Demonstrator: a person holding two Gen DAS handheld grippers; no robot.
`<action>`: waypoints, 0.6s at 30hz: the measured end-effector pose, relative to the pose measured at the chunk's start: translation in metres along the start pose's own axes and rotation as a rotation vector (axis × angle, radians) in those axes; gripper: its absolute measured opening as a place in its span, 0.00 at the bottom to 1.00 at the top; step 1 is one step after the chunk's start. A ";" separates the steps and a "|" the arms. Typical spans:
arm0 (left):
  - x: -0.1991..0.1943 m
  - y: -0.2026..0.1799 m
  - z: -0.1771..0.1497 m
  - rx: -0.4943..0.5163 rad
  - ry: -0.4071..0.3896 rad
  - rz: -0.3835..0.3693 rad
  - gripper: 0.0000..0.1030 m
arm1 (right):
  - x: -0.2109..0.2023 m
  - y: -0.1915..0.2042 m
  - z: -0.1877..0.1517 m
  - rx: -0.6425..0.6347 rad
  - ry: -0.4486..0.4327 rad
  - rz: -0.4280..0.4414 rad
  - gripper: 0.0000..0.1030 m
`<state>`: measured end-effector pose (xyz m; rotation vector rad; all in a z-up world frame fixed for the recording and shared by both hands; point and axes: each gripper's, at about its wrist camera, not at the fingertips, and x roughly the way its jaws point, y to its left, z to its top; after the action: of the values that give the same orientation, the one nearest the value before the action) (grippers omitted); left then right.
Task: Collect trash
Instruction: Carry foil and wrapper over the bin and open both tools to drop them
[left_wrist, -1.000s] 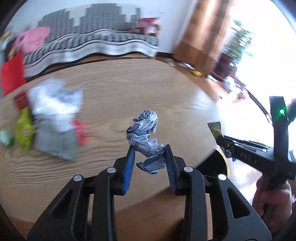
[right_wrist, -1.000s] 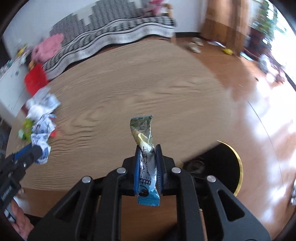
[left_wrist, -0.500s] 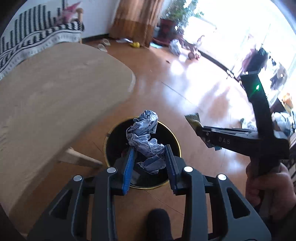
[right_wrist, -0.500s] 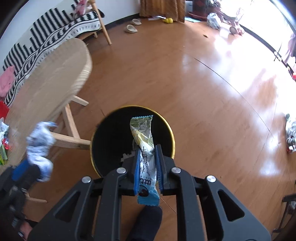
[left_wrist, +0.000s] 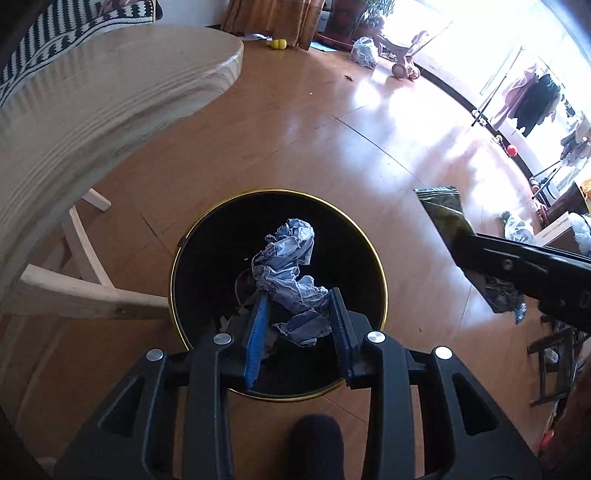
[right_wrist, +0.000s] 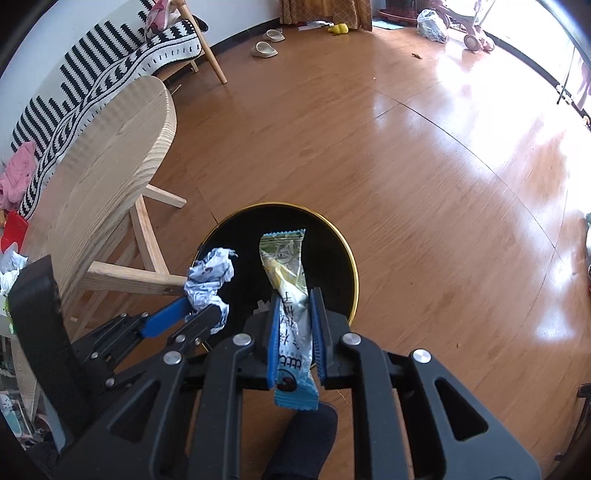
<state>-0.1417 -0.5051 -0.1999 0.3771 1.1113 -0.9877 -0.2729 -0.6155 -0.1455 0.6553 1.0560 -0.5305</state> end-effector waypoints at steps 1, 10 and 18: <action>0.003 0.003 0.003 -0.010 0.007 -0.004 0.31 | -0.002 -0.001 0.000 0.002 -0.002 0.002 0.15; -0.006 -0.002 0.005 0.013 -0.005 -0.016 0.63 | -0.001 0.001 0.005 0.032 -0.010 0.009 0.15; -0.040 0.008 -0.002 0.006 -0.070 -0.018 0.78 | 0.005 0.010 0.011 0.046 0.009 0.044 0.15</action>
<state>-0.1401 -0.4804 -0.1670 0.3359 1.0500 -1.0131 -0.2572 -0.6171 -0.1443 0.7205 1.0378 -0.5157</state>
